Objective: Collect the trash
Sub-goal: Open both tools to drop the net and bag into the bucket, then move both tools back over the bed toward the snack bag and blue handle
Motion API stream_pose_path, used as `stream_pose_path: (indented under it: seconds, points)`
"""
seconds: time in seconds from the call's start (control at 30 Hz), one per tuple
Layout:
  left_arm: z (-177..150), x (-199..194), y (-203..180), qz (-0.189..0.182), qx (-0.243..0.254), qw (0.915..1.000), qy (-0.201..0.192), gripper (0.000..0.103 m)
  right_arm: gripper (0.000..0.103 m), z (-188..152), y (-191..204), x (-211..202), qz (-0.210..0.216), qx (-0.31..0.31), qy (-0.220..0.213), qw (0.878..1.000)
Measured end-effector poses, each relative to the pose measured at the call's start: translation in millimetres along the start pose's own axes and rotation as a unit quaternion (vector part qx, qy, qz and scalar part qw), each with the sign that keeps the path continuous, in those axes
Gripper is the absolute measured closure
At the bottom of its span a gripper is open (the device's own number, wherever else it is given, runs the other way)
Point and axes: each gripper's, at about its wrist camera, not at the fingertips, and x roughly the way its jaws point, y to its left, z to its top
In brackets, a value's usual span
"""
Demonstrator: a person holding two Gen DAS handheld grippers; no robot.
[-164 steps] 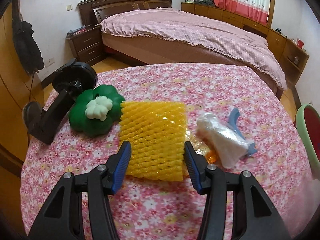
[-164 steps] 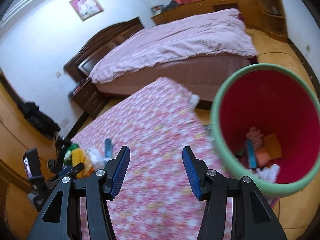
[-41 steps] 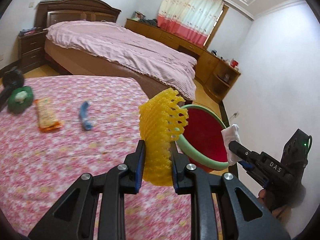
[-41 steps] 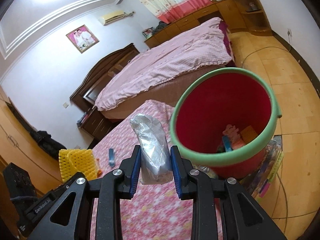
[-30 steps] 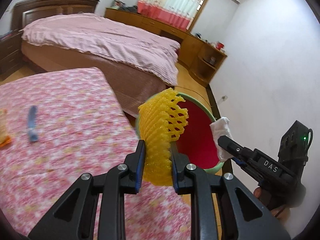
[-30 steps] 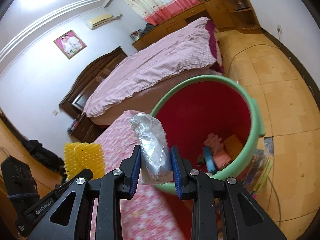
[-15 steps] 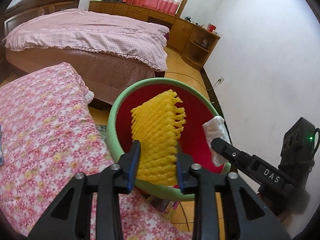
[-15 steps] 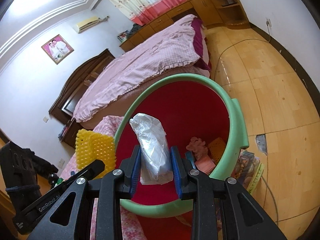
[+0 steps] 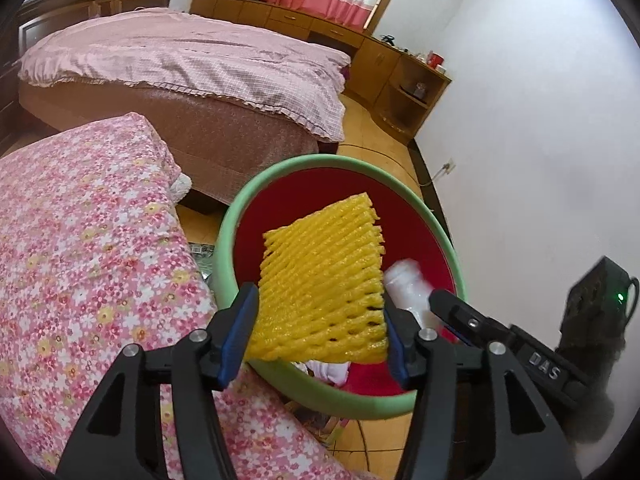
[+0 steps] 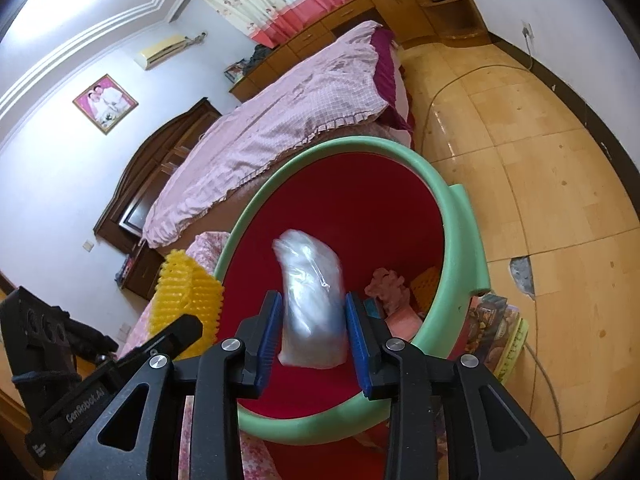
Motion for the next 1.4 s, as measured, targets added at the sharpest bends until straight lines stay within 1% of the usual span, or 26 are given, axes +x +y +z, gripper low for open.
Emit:
stream_pose_path:
  seconds: [0.07, 0.13, 0.2, 0.23, 0.37, 0.43, 0.53, 0.6, 0.77, 0.83, 0.97, 1.07, 1.23, 1.4]
  points:
    - [2.5, 0.3, 2.3, 0.009, -0.005, 0.9999, -0.005, 0.046, 0.069, 2.0, 0.9, -3.0, -0.006, -0.005, -0.008, 1.000]
    - [3.6, -1.2, 3.9, 0.010, -0.008, 0.9999, -0.008, 0.046, 0.068, 5.3, 3.2, -6.4, -0.013, -0.013, -0.014, 1.000]
    - [4.6, -3.2, 4.4, 0.007, -0.009, 0.9999, -0.012, 0.043, 0.067, 8.0, 5.7, -9.8, -0.016, -0.020, -0.020, 0.999]
    - [5.0, -4.4, 3.6, 0.008, -0.007, 0.9998, -0.015, 0.039, 0.066, 8.6, 6.1, -11.1, -0.017, -0.022, -0.022, 0.999]
    - [8.4, -7.8, -3.5, 0.013, 0.015, 0.9995, -0.026, 0.034, 0.066, 8.8, 10.6, -19.5, -0.017, -0.027, -0.033, 0.999]
    - [9.3, -8.6, -5.0, 0.016, 0.019, 0.9993, -0.026, 0.034, 0.066, 8.5, 11.4, -21.7, -0.021, -0.034, -0.036, 0.999]
    - [6.9, -14.8, 0.5, 0.009, 0.011, 0.9997, -0.019, 0.034, 0.066, 6.7, 15.4, -23.9, -0.021, -0.042, -0.033, 0.998]
    - [4.6, -22.8, 6.1, 0.015, 0.005, 0.9997, -0.018, 0.034, 0.066, 4.9, 19.0, -25.3, -0.020, -0.046, -0.031, 0.998]
    - [0.3, -46.3, 22.7, 0.048, -0.002, 0.9983, -0.033, 0.034, 0.065, -3.9, 32.5, -31.2, -0.009, -0.059, -0.029, 0.998]
    - [-0.3, -56.8, 31.6, 0.063, -0.005, 0.9973, -0.036, 0.034, 0.063, -8.7, 39.4, -32.4, -0.005, -0.064, -0.026, 0.998]
    - [-2.3, -78.4, 50.1, 0.079, -0.017, 0.9957, -0.044, 0.034, 0.063, -15.8, 55.6, -33.0, 0.003, -0.074, -0.019, 0.997]
    - [-3.8, -95.0, 65.7, 0.083, -0.027, 0.9950, -0.049, 0.034, 0.063, -21.2, 70.5, -32.6, 0.013, -0.084, -0.015, 0.996]
    - [-6.8, -119.6, 92.9, 0.119, -0.037, 0.9903, -0.062, 0.034, 0.063, -30.2, 96.0, -28.0, 0.023, -0.100, -0.007, 0.995]
    - [-9.2, -139.0, 122.8, 0.163, -0.043, 0.9832, -0.071, 0.034, 0.060, -39.0, 116.9, -18.4, 0.027, -0.111, 0.005, 0.993]
